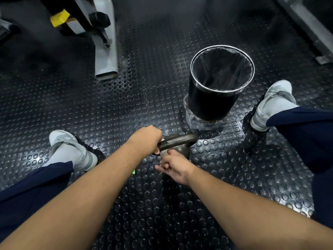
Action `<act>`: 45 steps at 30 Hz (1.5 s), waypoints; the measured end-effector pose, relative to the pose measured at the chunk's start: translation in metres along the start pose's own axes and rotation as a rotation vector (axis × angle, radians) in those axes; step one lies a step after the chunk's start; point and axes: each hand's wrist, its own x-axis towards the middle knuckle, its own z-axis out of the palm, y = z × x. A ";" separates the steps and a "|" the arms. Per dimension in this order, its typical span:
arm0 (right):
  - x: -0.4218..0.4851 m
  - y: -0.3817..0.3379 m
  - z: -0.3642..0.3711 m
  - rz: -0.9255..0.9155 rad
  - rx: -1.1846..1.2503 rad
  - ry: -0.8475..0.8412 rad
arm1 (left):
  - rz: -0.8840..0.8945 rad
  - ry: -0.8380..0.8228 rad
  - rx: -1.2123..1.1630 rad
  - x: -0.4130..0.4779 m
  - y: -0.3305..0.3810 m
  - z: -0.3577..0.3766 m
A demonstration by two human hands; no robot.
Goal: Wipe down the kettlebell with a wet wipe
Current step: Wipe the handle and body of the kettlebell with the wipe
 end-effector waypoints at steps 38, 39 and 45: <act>0.007 -0.001 0.013 -0.093 -0.743 0.141 | -0.064 0.038 0.072 -0.014 0.009 0.009; 0.004 -0.004 0.017 -0.081 -0.621 0.138 | -0.064 0.043 0.073 -0.014 0.009 0.009; 0.000 -0.012 0.004 0.086 0.218 0.096 | -0.051 0.043 0.089 -0.013 0.010 0.008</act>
